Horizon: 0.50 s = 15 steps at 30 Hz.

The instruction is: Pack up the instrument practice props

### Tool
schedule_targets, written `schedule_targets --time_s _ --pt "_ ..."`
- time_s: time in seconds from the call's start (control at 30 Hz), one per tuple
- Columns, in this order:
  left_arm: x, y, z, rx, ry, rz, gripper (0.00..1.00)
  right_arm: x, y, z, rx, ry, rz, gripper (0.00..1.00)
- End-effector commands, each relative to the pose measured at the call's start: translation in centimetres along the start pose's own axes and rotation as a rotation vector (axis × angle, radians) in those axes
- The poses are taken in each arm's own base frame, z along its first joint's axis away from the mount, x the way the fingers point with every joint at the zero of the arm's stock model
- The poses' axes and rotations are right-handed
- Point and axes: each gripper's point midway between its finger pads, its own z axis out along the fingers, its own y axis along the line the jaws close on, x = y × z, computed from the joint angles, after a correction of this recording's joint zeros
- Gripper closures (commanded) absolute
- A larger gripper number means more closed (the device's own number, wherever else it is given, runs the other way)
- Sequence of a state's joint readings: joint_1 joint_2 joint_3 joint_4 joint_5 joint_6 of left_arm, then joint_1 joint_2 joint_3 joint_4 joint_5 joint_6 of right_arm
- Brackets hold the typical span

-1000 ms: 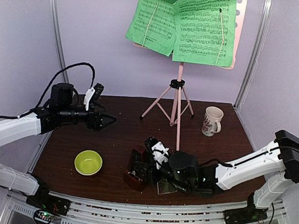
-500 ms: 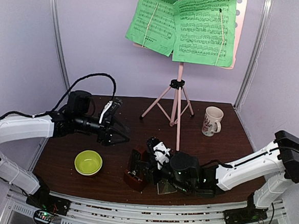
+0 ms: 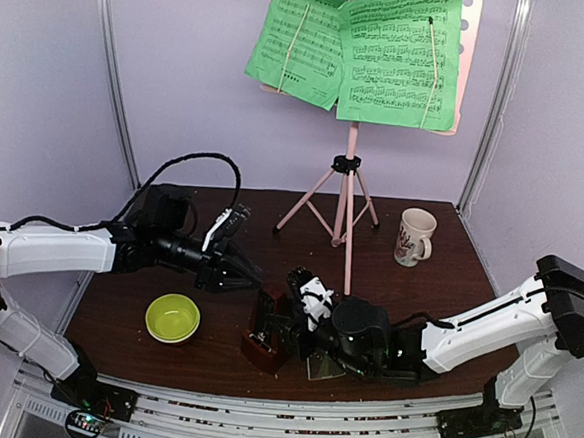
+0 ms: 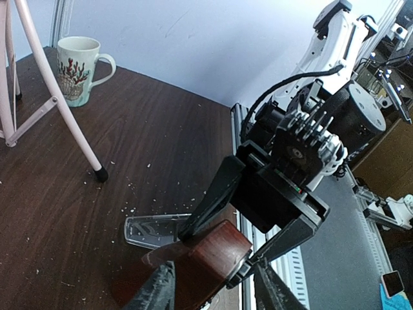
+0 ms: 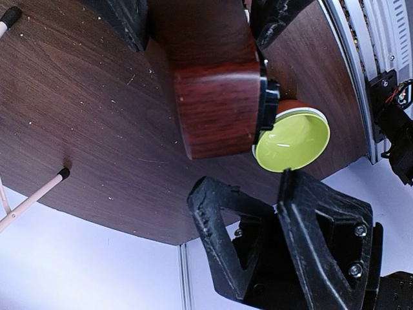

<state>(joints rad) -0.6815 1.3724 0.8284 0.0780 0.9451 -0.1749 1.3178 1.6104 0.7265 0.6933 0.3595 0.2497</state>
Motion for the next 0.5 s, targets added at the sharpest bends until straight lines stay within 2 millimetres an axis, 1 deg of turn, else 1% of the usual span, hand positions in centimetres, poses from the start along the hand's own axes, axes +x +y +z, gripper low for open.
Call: schedule_targets --time_s 0.0,0.23,0.47 --pt "-0.65 -0.86 0.49 0.053 -0.013 0.037 0.59 -0.19 -0.8 0.41 0.051 -0.003 0.027 0.45" --pt "-0.63 -1.13 0.54 0.064 -0.012 0.041 0.66 -0.54 -0.95 0.73 0.072 -0.008 0.035 0.44" --pt "-0.67 -1.16 0.55 0.062 -0.011 0.042 0.67 -0.58 -1.25 1.24 0.087 0.0 0.042 0.44"
